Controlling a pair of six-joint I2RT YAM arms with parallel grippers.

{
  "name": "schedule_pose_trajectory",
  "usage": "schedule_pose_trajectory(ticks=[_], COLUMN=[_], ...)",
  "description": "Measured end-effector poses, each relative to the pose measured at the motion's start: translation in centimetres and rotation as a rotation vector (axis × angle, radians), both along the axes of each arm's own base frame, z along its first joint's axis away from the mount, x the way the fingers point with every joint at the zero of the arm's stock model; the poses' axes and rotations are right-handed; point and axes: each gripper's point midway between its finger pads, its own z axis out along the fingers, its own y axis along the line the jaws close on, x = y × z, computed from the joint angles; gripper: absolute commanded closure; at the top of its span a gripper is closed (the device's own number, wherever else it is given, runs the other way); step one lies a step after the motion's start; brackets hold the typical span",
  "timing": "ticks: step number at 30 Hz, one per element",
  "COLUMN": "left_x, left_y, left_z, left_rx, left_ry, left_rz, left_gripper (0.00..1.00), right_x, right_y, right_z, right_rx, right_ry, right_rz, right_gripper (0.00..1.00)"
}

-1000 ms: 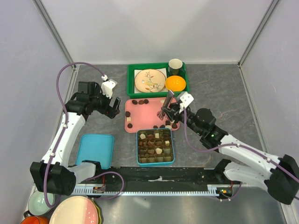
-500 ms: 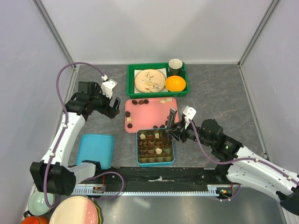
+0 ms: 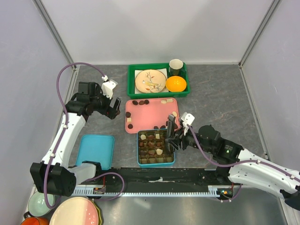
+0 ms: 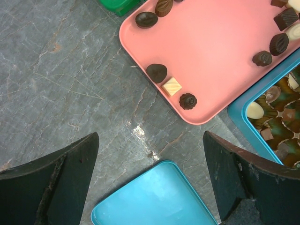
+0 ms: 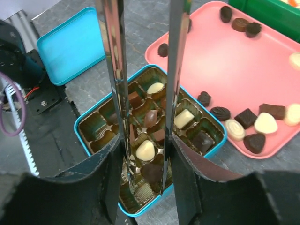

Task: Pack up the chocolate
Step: Place the fake chocolate in the packing box, then pick up the fake chocolate from the plate.

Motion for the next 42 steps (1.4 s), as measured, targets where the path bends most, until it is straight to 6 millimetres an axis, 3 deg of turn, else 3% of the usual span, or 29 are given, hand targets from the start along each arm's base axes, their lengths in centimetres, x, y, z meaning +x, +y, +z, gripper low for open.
schedule_pose_trajectory(ticks=[7,15,22,26,34,42], left_x=[-0.1,-0.4,-0.5,-0.6,-0.6,-0.6], left_y=[0.0,0.0,0.1,0.1,0.1,0.1], left_z=[-0.1,-0.2,0.0,0.3,0.3,0.3], left_rx=[0.001,0.002,0.001,0.000,-0.001,0.000], left_ry=[0.007,0.018,0.011,0.000,0.000,0.000], left_rz=[0.000,-0.001,0.000,0.000,-0.001,0.001], left_gripper=[0.01,0.01,0.01,0.01,0.01,0.01], right_x=[1.2,3.4,8.9,12.9,20.9,25.6], right_y=[-0.7,-1.1,0.1,1.1,0.4,0.2], right_z=[0.0,1.2,2.8,2.4,0.9,1.1], right_rx=[-0.021,-0.031,-0.054,-0.091,-0.112,-0.052], right_ry=[-0.036,-0.144,-0.316,-0.365,-0.409,-0.422], right_rz=[-0.069,-0.148,-0.311,-0.388,-0.552,-0.591], right_gripper=[0.48,0.56,0.58,0.57,0.52,0.52])
